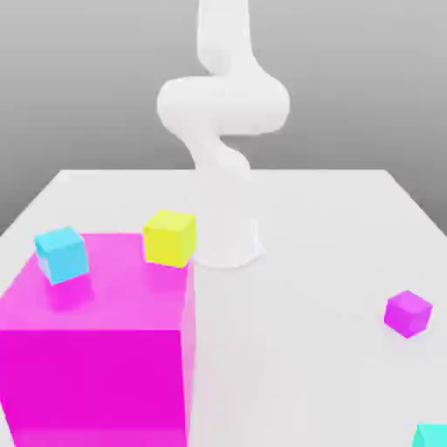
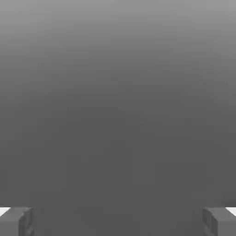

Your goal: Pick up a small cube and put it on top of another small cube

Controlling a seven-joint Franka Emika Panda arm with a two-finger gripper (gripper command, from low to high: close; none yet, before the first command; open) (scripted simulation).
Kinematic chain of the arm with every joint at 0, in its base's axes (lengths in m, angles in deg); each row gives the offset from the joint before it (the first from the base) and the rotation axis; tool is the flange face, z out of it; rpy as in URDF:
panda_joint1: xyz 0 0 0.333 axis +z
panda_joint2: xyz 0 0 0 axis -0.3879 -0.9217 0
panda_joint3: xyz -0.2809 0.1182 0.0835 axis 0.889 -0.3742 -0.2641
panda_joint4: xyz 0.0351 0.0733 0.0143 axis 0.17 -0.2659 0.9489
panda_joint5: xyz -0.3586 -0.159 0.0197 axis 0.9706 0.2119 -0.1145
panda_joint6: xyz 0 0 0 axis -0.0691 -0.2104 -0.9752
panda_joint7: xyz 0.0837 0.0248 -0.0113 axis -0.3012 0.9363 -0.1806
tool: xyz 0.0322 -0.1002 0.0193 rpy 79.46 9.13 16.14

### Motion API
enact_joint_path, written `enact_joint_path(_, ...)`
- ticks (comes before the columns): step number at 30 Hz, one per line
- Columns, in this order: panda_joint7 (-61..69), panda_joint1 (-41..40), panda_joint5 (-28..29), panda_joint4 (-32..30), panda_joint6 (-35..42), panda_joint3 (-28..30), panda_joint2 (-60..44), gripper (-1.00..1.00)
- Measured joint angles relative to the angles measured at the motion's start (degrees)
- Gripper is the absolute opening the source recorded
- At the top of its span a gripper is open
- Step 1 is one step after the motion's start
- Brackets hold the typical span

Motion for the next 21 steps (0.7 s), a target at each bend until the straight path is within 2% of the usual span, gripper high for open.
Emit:
enact_joint_path(10,20.39,11.13,-5.49,3.7,-3.74,3.51,-21.2,0.0)
enact_joint_path(21,40.32,18.47,-8.4,7.64,-8.02,1.36,-43.88,0.0)
